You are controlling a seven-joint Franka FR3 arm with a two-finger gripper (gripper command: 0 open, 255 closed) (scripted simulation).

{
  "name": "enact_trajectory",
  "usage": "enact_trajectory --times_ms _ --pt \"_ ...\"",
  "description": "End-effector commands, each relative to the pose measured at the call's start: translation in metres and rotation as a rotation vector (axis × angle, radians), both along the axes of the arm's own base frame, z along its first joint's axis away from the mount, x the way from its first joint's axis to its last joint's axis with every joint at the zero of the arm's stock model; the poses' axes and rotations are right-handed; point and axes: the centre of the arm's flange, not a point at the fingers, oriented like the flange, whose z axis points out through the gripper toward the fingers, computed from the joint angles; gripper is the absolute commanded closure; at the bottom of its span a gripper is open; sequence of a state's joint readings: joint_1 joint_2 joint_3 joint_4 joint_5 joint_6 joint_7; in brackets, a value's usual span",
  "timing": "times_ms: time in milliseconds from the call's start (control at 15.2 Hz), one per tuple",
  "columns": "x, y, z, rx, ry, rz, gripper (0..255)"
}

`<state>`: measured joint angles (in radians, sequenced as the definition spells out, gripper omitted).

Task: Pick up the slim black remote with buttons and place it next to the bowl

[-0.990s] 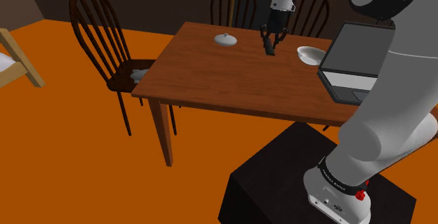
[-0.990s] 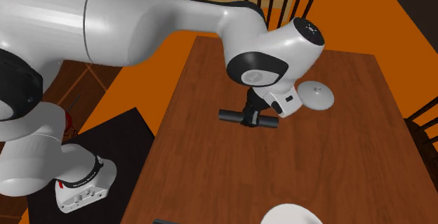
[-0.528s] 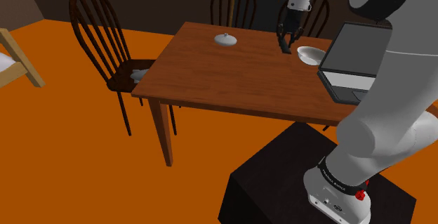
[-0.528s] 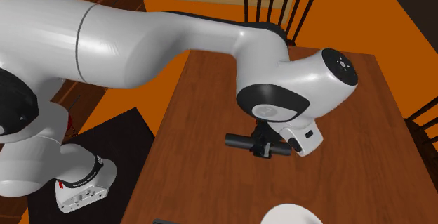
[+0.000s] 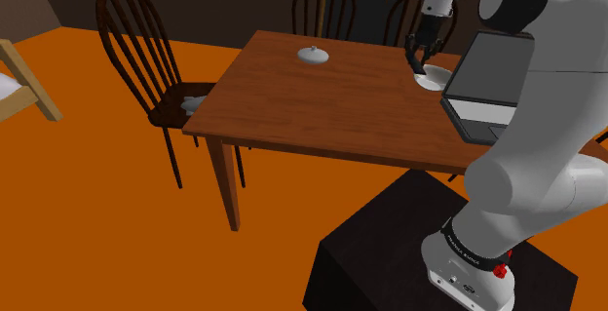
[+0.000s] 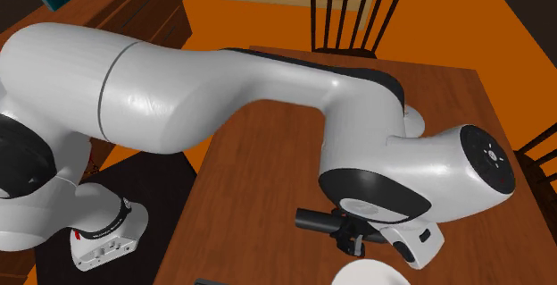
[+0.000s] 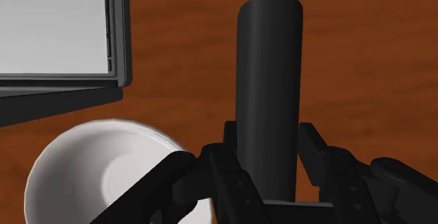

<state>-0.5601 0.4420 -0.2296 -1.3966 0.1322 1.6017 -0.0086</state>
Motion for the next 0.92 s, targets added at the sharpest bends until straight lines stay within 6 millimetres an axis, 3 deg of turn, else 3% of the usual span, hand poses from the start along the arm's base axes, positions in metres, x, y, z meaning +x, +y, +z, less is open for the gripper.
enact_trajectory --times_ms 0,858 --pt "-0.002 -0.005 -0.009 0.0 0.0 0.001 255" --pt "-0.002 -0.005 -0.077 0.0 0.0 0.001 255"
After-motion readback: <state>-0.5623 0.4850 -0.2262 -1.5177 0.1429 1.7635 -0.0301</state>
